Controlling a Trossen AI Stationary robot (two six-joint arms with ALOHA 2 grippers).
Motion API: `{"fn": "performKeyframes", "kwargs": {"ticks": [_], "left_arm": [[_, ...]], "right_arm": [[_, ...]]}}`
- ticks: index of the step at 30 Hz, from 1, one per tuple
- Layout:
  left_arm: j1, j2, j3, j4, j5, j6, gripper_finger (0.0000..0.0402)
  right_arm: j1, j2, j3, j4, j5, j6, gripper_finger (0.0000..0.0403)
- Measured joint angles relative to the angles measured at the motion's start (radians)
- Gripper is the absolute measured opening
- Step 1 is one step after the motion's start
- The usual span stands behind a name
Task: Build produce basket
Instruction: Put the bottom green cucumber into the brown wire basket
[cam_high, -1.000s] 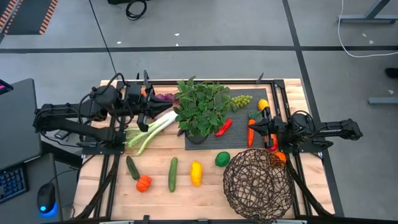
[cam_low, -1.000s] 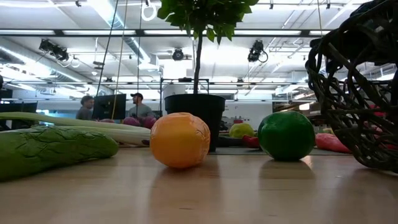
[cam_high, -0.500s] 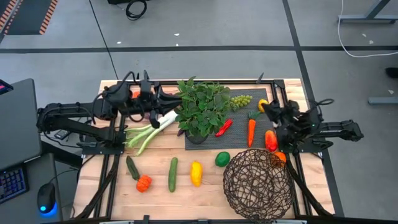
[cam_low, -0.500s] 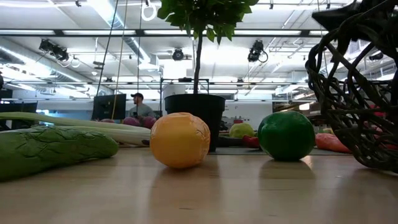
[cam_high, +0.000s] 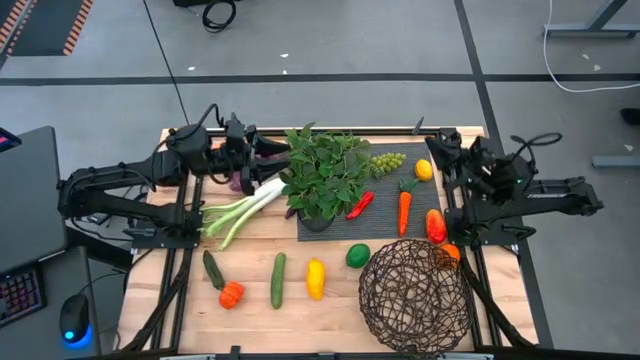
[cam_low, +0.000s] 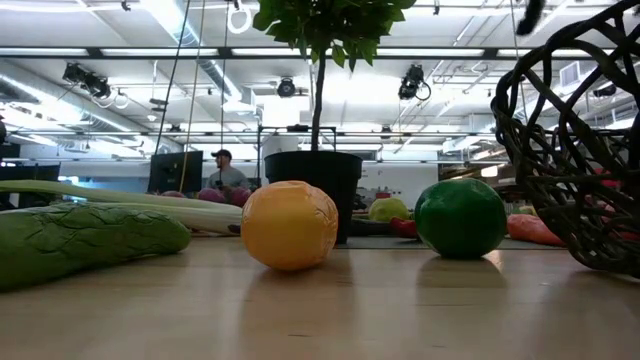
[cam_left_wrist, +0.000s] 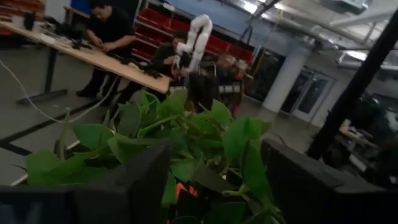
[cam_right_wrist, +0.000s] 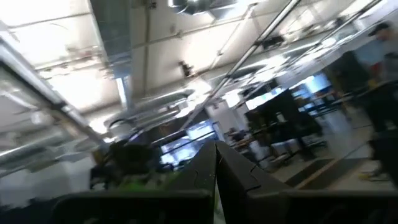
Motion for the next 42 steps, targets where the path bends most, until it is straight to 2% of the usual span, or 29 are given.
{"fn": "performKeyframes", "kwargs": {"ticks": [7,12,16,23,29,36,39,42], "left_arm": [[0.1,-0.008,0.208,-0.439,0.017,0.157,0.0281],[0.163,-0.015,0.283,-0.585,0.013,0.069,0.0277],[0.177,-0.05,0.291,-0.584,0.015,0.029,0.0277],[0.177,-0.056,0.29,-0.578,0.016,0.002,0.0277],[0.177,-0.056,0.29,-0.603,0.016,0.002,0.0277],[0.177,-0.056,0.29,-0.625,0.015,0.002,0.0274],[0.177,-0.056,0.29,-0.626,0.015,0.005,0.0272],[0.191,-0.056,0.29,-0.646,-0.001,0.032,0.0272]], "right_arm": [[-0.085,0.226,0.261,-0.114,0.157,-0.049,0.0016],[-0.108,0.314,0.375,-0.103,0.152,-0.021,0.0016],[-0.105,0.348,0.423,-0.098,0.138,0.003,0.0016],[-0.104,0.359,0.429,-0.062,0.116,0.014,0.0016],[-0.131,0.359,0.429,-0.107,0.174,-0.023,0.0016],[-0.189,0.358,0.429,-0.163,0.175,0.005,0.0018],[-0.198,0.358,0.429,-0.163,0.161,0.016,0.0034],[-0.205,0.358,0.429,-0.162,0.14,0.031,0.0074]]}}
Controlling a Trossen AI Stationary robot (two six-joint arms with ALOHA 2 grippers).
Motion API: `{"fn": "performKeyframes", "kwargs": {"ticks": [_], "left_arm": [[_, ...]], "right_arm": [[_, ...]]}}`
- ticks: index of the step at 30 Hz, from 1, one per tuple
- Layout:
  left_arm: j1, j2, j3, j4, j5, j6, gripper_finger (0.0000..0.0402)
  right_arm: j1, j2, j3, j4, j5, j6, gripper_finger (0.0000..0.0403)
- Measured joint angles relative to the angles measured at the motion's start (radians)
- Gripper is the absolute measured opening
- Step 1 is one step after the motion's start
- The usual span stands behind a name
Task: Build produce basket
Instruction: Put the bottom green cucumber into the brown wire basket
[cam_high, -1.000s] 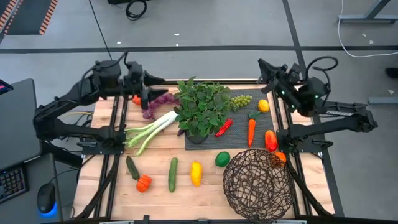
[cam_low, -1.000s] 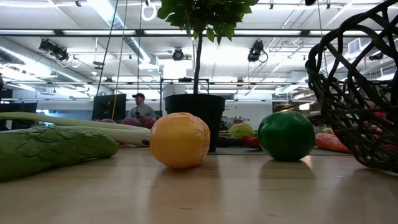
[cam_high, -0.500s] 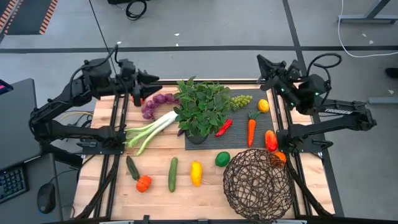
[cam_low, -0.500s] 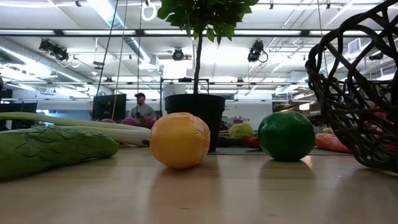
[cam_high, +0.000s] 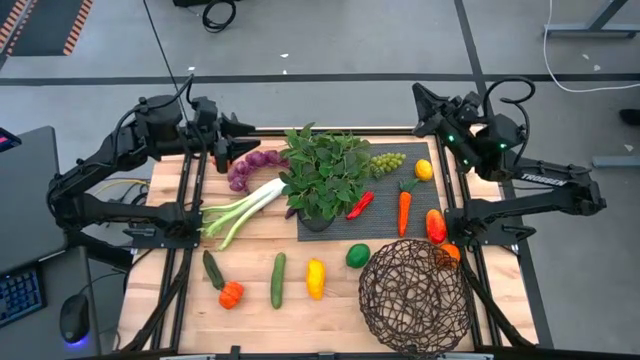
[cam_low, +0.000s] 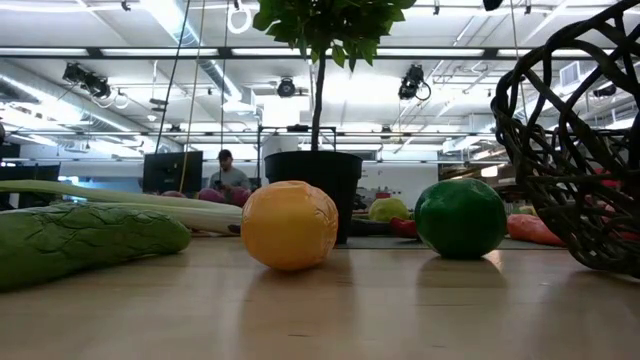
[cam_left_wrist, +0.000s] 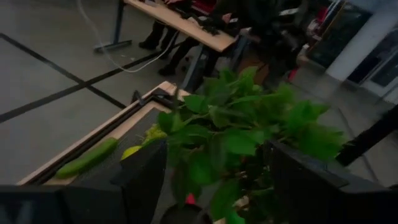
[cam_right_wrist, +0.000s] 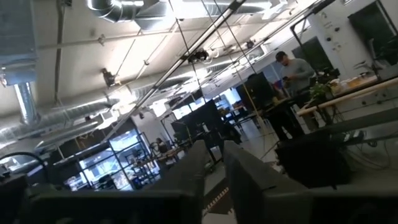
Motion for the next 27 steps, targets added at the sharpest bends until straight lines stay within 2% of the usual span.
{"fn": "performKeyframes", "kwargs": {"ticks": [7,11,15,20,27], "left_arm": [[0.088,0.001,0.0,-0.152,-0.004,0.001,0.0278],[0.138,0.003,-0.001,-0.292,-0.004,-0.013,0.0279],[0.168,0.003,-0.001,-0.369,-0.004,-0.03,0.0279],[0.178,0.003,-0.001,-0.391,-0.003,-0.032,0.0279],[0.178,0.003,-0.001,-0.393,-0.057,-0.104,0.0279]], "right_arm": [[-0.007,0.013,0.0,0.003,0.02,0.012,0.021],[-0.052,0.016,0.046,-0.104,0.056,0.078,0.0256],[-0.112,0.049,0.175,-0.324,0.026,0.077,0.0263],[-0.184,0.129,0.35,-0.636,0.0,0.084,0.026],[-0.3,0.204,0.502,-0.984,-0.04,0.257,0.0262]]}}
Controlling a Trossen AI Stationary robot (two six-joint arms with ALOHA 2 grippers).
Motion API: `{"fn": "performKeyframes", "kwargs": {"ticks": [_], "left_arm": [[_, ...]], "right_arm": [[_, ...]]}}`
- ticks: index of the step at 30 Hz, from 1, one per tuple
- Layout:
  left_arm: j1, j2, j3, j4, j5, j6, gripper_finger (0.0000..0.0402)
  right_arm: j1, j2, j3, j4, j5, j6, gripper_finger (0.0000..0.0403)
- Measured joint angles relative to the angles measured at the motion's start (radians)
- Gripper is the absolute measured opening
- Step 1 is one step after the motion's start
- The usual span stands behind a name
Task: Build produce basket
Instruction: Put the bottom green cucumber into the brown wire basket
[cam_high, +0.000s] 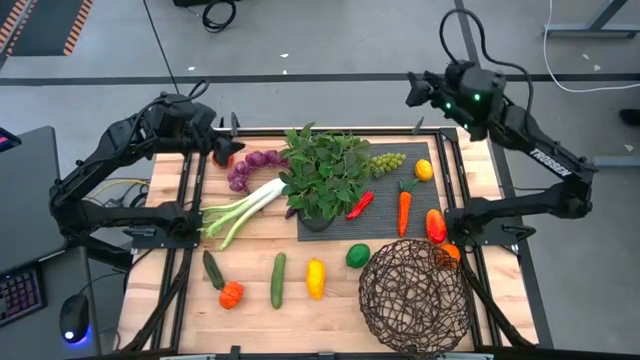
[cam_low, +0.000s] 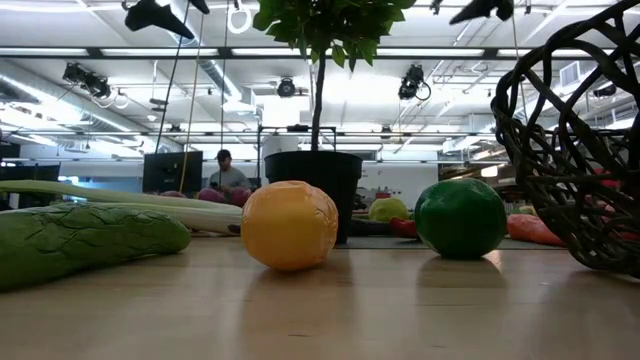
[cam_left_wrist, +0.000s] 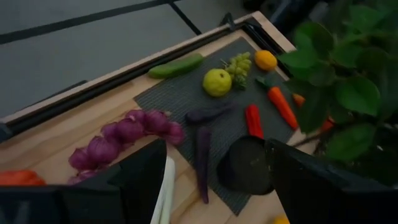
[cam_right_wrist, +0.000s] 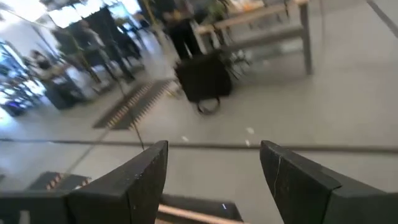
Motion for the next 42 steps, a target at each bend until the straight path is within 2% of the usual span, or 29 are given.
{"fn": "performKeyframes", "kwargs": {"ticks": [8,14,18,20,25,31,36,42], "left_arm": [[-0.001,0.0,0.0,0.0,-0.007,-0.031,0.0275],[-0.002,0.0,-0.005,-0.007,-0.071,-0.03,0.0274],[-0.002,0.034,-0.063,-0.045,-0.089,-0.022,0.0274],[-0.002,0.062,-0.11,-0.091,-0.047,-0.009,0.0274],[-0.031,0.121,-0.252,-0.105,0.152,0.008,0.0274],[-0.102,0.166,-0.367,-0.08,0.213,0.044,0.0275],[-0.227,0.178,-0.383,0.001,0.335,-0.082,0.0275],[-0.397,0.178,-0.383,0.037,0.34,-0.355,0.0275]], "right_arm": [[-0.138,0.04,0.022,-0.215,-0.223,0.101,0.0263],[-0.16,0.082,0.021,-0.392,-0.329,0.108,0.0264],[-0.158,0.089,0.021,-0.455,-0.367,0.086,0.0264],[-0.157,0.088,0.021,-0.476,-0.383,0.078,0.0264],[-0.147,0.071,0.021,-0.537,-0.452,0.083,0.0264],[-0.066,0.049,0.021,-0.661,-0.487,0.082,0.0264],[0.038,0.046,0.021,-0.774,-0.488,0.138,0.0264],[0.171,0.041,0.021,-0.826,-0.484,0.309,0.0264]]}}
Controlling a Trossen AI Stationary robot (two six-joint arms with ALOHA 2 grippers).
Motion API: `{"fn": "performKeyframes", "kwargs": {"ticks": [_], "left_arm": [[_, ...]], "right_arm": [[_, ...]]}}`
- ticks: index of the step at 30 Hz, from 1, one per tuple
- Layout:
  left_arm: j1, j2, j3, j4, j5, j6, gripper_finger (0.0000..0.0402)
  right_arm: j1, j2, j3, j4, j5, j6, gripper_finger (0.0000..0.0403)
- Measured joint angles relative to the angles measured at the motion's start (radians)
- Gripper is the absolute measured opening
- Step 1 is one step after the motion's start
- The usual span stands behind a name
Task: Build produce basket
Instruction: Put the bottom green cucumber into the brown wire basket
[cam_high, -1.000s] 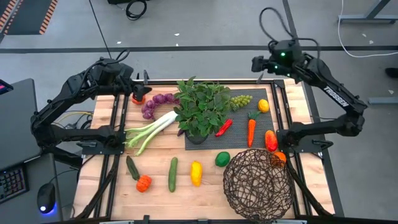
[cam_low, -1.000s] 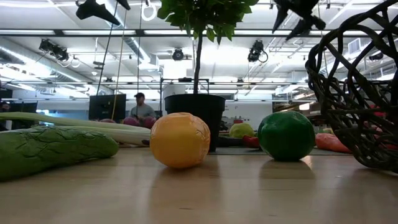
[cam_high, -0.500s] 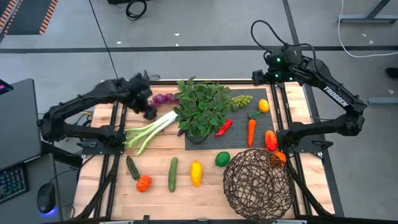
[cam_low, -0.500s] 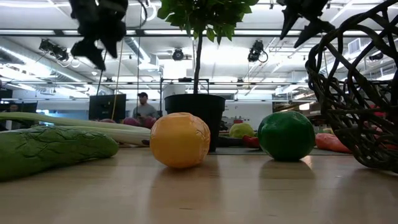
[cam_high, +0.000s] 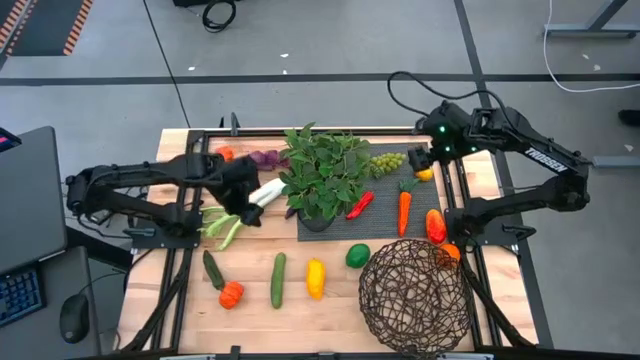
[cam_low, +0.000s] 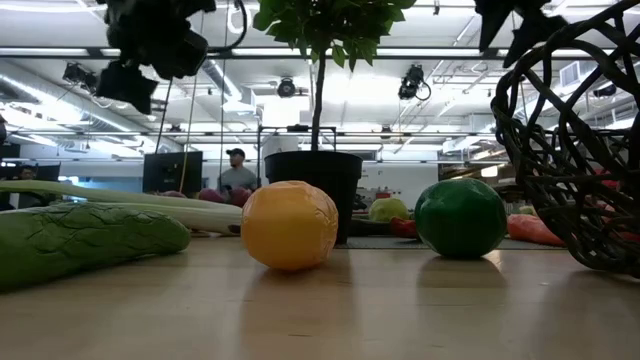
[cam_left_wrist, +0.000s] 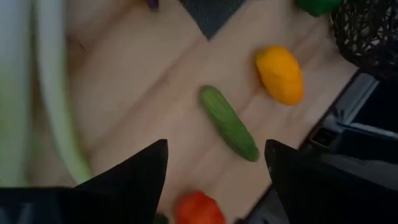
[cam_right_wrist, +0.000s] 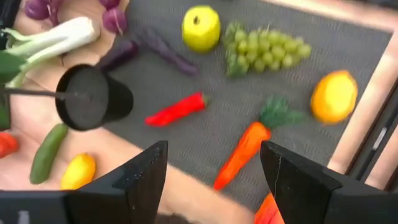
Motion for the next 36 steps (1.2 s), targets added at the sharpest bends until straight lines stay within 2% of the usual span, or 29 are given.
{"fn": "performKeyframes", "kwargs": {"ticks": [5,10,14,20,25,32,36], "left_arm": [[-0.097,0.012,0.0,0.071,-0.018,-0.233,0.0274],[-0.203,0.07,0.001,0.161,-0.095,-0.416,0.0274],[-0.288,0.155,0.001,0.211,-0.104,-0.532,0.0275],[-0.414,0.305,0.0,0.267,-0.11,-0.726,0.0275],[-0.49,0.432,0.001,0.355,-0.123,-0.857,0.0275],[-0.528,0.534,0.001,0.529,-0.131,-0.981,0.0275],[-0.527,0.55,0.001,0.547,-0.178,-1.015,0.0275]], "right_arm": [[0.095,0.0,0.0,-0.092,0.003,0.156,0.0264],[0.219,0.0,0.0,-0.144,0.001,0.251,0.0264],[0.315,0.0,0.0,-0.134,0.004,0.23,0.0264],[0.421,-0.002,-0.001,-0.126,-0.014,0.113,0.0264],[0.5,-0.013,-0.001,-0.122,0.039,0.073,0.0264],[0.586,-0.039,-0.001,-0.112,0.038,0.068,0.0264],[0.627,-0.055,-0.001,-0.11,0.05,0.113,0.0264]]}}
